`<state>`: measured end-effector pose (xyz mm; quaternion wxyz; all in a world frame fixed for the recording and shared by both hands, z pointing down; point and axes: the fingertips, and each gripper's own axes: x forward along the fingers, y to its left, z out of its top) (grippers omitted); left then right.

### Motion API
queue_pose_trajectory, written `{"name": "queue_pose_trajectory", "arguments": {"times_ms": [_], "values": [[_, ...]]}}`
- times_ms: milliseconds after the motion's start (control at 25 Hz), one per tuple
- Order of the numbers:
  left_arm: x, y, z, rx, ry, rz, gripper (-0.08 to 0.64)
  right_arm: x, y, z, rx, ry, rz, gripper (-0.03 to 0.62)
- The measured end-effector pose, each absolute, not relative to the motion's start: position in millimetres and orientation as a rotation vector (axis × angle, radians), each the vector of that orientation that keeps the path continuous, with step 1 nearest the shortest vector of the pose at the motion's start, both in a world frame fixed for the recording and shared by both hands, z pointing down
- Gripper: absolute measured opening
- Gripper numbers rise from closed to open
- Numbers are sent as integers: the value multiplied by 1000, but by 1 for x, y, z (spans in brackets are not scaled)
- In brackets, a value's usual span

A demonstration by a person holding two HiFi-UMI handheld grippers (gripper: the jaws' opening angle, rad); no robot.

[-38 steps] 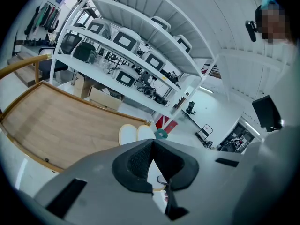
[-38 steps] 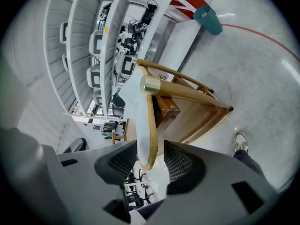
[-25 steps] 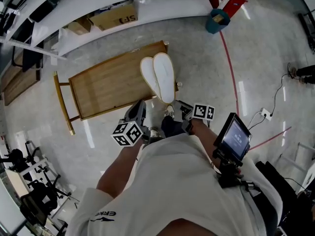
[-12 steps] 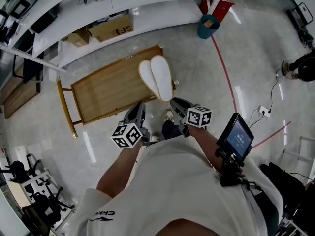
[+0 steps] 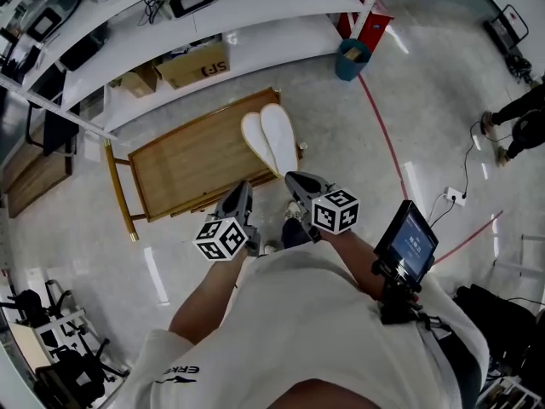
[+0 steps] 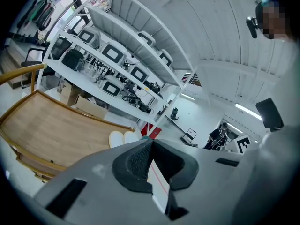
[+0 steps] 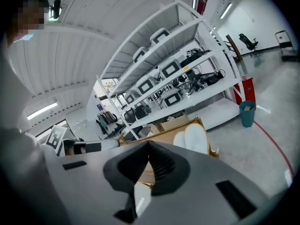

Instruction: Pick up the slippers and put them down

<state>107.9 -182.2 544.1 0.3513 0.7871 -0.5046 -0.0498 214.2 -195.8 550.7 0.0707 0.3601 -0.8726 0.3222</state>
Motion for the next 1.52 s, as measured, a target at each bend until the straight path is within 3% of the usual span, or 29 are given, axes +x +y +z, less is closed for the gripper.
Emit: {"name": "queue_pose_trajectory", "arguments": {"times_ms": [600, 1520], "values": [[98, -140, 519, 2114, -1331, -134, 4, 170, -132, 501, 1014, -2683, 708, 6], [129, -126, 474, 2197, -1355, -193, 3, 209, -117, 454, 1065, -2714, 638, 6]]}}
